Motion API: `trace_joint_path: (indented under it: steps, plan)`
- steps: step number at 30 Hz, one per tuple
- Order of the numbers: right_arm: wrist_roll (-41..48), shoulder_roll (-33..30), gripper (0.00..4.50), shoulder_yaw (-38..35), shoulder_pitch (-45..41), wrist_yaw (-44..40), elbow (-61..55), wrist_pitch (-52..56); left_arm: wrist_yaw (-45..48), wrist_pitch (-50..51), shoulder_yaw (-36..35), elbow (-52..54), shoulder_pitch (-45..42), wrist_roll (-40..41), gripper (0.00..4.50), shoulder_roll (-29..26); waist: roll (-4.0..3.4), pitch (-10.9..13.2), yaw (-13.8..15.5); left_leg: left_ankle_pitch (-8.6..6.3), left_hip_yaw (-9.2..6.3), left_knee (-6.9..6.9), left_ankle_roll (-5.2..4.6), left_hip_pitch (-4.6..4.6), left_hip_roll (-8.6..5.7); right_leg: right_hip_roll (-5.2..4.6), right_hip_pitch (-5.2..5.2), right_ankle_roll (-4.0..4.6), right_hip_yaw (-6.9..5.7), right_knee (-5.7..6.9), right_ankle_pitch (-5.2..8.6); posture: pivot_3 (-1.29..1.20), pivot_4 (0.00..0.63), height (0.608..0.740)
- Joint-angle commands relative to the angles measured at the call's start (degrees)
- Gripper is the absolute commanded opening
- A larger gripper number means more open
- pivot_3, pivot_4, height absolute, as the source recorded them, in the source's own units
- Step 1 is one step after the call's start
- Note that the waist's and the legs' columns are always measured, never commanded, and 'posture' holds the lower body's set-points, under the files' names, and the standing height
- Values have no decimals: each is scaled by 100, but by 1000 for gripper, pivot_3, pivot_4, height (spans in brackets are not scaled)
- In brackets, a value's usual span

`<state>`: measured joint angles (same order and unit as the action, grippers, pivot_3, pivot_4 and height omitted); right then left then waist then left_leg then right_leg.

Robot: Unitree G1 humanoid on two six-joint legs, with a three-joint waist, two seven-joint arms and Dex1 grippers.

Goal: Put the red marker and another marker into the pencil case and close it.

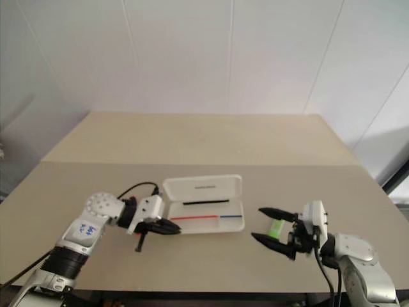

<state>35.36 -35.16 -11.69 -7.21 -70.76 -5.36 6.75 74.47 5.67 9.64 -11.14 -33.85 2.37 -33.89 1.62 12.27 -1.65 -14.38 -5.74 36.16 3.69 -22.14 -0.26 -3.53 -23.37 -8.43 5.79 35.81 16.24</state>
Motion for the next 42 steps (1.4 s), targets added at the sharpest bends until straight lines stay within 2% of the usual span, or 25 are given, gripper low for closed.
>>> trace_joint_path:
  steps: [1, 5, 6, 9, 18, 25, 31, 36, 39, 42]
  plan:
    - [102, -96, 4500, -144, -23, -23, -96, -20, -153, -87, 102, 217, 32, -3, 21, -14, 0, 0, 0, 0, 0, 0, 0, 0, 0, 0, 0, 0, 0, 0, 0, 0, 150, 740]
    - [104, -101, 4500, -162, 16, -11, -122, -20, -168, -46, 205, 328, 92, 60, 21, 25, 0, 0, 13, 0, 0, 1, 0, 0, 0, -1, 1, 1, 0, -1, 0, 0, 150, 740]
    - [104, -101, 4500, -165, 23, -7, -129, -19, -186, -30, 219, 345, 92, 66, 467, 30, 0, 0, 12, 0, 0, 1, 0, 0, -1, -1, 2, 1, 0, -4, 0, 0, 150, 740]
    - [106, -102, 4500, -172, 32, 4, -139, -17, -206, 40, 250, 413, 94, 131, 1299, 36, 0, 0, 5, 0, 0, -2, 0, -2, -1, -1, 2, 0, 0, -10, 0, 0, 150, 740]
    - [121, -120, 4500, -180, 30, -9, -140, -9, -70, 301, 201, 877, 138, 453, 4335, -78, 0, 0, -1, 0, 1, -5, 0, -1, 0, -1, 2, 1, 0, -10, 0, 0, 150, 740]
    - [146, -163, 4500, -197, 70, -50, -146, -23, -224, 907, -83, 1742, 209, 902, 4425, -292, 0, 0, -6, 0, 0, -6, 0, -1, 1, -1, 1, 1, 0, -10, 0, 0, 150, 740]
    - [203, -213, 4500, -215, 17, -147, -116, -15, -938, 1471, -608, 2606, 391, 1222, 4425, -340, 0, 0, -3, 0, 0, -6, 0, -2, 2, -1, 1, 2, 0, -11, 1, 0, 150, 740]
    - [223, -261, 4500, -178, -76, -212, -32, 22, -2119, 1701, -1190, 3228, 720, 1505, 4425, 206, 0, 0, 2, 0, 0, -6, 0, -1, 2, -2, 3, 1, 0, -14, 0, 0, 150, 740]
    - [200, -263, 4500, -140, -145, -257, 53, 27, -2419, 1787, -1253, 3593, 1153, 1537, 4425, 274, 0, 0, -10, 0, 1, -7, 0, -1, 2, -1, 3, 0, 1, -16, 0, 0, 150, 740]
    - [199, -241, 4500, -98, -221, -305, 119, 32, -2854, 1194, -1550, 3748, 1658, 1611, 4425, 658, -1, 0, 1, -1, 3, -7, 1, 0, 2, -2, 3, 1, 2, -17, 0, 0, 150, 740]
